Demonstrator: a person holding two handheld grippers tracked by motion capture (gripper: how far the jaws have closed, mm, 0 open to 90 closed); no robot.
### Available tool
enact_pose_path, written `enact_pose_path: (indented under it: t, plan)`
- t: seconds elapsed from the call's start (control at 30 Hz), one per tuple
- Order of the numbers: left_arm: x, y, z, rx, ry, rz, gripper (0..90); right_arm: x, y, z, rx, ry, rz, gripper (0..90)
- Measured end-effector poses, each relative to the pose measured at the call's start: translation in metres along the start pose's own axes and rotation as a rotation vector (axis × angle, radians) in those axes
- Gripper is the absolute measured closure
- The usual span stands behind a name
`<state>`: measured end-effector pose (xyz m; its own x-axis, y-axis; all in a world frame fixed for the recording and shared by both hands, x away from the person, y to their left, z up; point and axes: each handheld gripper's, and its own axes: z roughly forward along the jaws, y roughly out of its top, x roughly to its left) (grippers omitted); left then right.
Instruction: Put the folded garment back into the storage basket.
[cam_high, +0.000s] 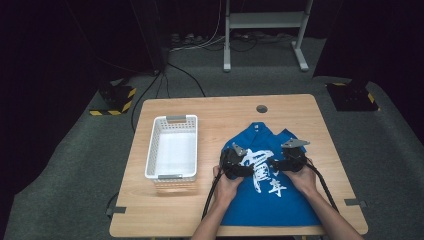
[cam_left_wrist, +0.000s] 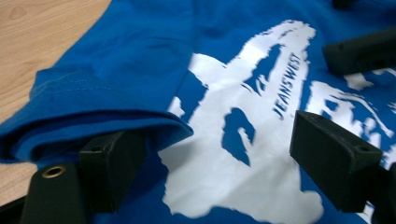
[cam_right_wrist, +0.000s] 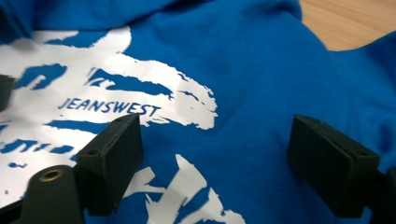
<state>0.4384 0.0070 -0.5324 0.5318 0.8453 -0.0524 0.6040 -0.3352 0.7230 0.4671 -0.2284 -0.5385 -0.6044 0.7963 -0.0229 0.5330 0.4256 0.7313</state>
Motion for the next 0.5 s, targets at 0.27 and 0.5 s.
enact_pose_path:
  t: [0.27, 0.5]
  plan:
    - [-0.005, -0.014, -0.008, -0.01, 0.02, 0.026, 21.8, 0.005, -0.007, -0.006, -0.006, 0.027, -0.012, 17.3]
    - [-0.005, -0.011, -0.007, -0.006, 0.003, 0.008, 19.1, 0.009, -0.005, -0.007, -0.02, 0.019, -0.017, 17.8]
